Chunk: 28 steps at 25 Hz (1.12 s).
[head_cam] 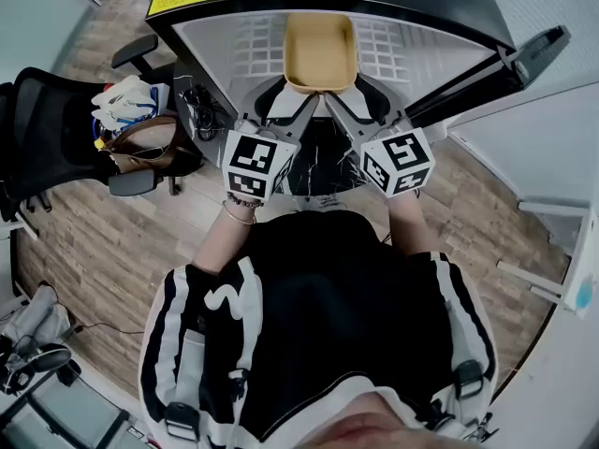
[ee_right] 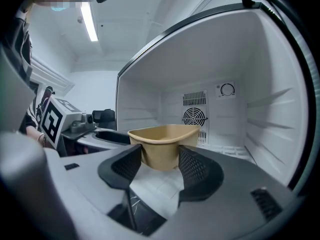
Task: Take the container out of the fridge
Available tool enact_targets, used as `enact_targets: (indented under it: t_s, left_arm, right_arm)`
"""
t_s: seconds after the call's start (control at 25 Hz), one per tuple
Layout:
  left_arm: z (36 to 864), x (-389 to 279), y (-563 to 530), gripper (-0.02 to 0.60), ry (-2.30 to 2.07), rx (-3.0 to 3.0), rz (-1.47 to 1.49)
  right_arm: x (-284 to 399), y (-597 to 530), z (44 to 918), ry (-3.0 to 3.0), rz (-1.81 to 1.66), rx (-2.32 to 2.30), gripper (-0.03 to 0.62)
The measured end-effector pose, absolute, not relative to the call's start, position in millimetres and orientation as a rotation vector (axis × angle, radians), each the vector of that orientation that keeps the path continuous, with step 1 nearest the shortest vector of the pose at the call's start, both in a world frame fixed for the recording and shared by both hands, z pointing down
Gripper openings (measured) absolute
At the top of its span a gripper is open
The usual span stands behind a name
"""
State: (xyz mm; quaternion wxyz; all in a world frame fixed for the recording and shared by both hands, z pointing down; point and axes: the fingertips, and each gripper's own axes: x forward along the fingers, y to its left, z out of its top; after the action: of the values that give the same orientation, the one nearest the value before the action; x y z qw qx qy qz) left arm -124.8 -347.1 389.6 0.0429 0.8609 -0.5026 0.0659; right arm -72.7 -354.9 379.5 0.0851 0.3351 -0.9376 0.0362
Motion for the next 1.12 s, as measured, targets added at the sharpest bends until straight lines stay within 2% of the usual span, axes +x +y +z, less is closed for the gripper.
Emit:
enact_targets:
  t_s: [1.12]
  left_arm:
    - [383, -121, -310, 0.229, -1.534, 2.662, 0.196]
  right_arm:
    - [-69, -317, 373, -2.801, 0.093, 1.034, 0.227]
